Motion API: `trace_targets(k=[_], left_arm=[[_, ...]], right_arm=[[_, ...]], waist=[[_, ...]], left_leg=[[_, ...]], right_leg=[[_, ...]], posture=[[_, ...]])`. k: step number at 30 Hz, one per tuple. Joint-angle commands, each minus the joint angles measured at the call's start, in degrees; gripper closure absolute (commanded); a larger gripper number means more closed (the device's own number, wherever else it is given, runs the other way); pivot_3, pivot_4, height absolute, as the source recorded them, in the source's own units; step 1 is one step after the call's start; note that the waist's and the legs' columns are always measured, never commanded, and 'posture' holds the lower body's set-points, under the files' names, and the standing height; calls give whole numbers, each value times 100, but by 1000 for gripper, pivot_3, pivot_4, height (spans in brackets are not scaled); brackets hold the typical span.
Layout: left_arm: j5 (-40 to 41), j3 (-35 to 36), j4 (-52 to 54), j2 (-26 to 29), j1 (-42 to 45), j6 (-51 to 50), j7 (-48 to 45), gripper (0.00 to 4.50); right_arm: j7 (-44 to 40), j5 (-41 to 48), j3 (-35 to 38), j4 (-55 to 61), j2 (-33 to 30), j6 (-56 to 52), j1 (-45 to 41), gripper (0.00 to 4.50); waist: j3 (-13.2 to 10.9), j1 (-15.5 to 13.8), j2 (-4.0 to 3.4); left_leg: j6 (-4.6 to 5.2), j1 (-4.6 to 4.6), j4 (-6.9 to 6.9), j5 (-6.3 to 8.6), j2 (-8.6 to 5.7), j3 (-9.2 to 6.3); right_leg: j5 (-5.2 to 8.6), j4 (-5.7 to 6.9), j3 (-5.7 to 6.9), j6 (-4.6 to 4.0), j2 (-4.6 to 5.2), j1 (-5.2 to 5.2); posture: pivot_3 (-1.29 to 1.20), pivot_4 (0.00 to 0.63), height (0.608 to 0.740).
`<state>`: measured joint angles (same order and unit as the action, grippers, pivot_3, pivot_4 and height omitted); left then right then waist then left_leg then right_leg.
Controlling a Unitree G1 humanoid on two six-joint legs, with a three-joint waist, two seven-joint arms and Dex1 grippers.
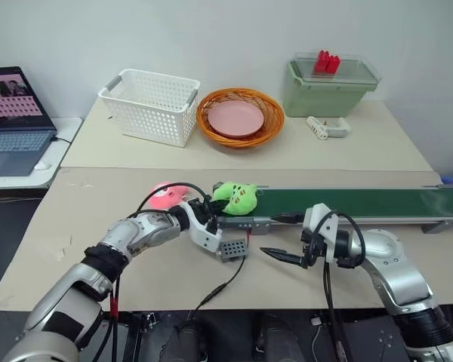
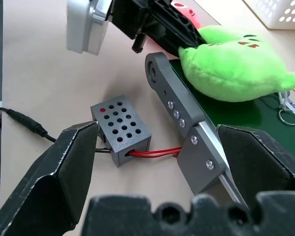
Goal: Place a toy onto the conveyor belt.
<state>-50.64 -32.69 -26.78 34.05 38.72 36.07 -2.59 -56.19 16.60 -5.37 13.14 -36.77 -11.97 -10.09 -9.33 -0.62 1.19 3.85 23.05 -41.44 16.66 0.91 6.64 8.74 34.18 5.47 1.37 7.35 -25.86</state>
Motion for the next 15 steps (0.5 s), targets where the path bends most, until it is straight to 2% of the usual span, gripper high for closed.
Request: trace_targets(k=[1, 2, 8, 15], left_arm=[[49, 65, -79, -12, 74, -15, -105, 3174], [82, 67, -86, -24, 75, 5, -127, 2737], [139, 115, -57, -89, 94, -64, -144, 846], [273, 154, 10, -100, 65, -25, -285, 846]], right_arm=[[41, 103, 160, 241, -44, -22, -6, 0], [51, 99, 161, 242, -44, -20, -7, 0], [65, 113, 171, 249, -60, -53, 6, 0], [67, 110, 165, 228, -50, -63, -19, 0]], waist=[[0, -4, 0], [0, -4, 0], [2, 13, 0], [2, 6, 0]], left_leg=[[0, 0, -2, 0, 0, 0], [1, -1, -4, 1, 0, -1], [7, -9, -6, 5, 1, 0], [14, -16, -8, 9, 0, 0]], right_leg=[[0, 0, 0, 0, 0, 0], [0, 1, 0, 0, 0, 1], [-2, 3, -3, 0, 1, 5], [-2, 2, -3, 0, 3, 17]], posture=[[0, 150, 740], [0, 150, 740], [0, 150, 740], [0, 150, 740]])
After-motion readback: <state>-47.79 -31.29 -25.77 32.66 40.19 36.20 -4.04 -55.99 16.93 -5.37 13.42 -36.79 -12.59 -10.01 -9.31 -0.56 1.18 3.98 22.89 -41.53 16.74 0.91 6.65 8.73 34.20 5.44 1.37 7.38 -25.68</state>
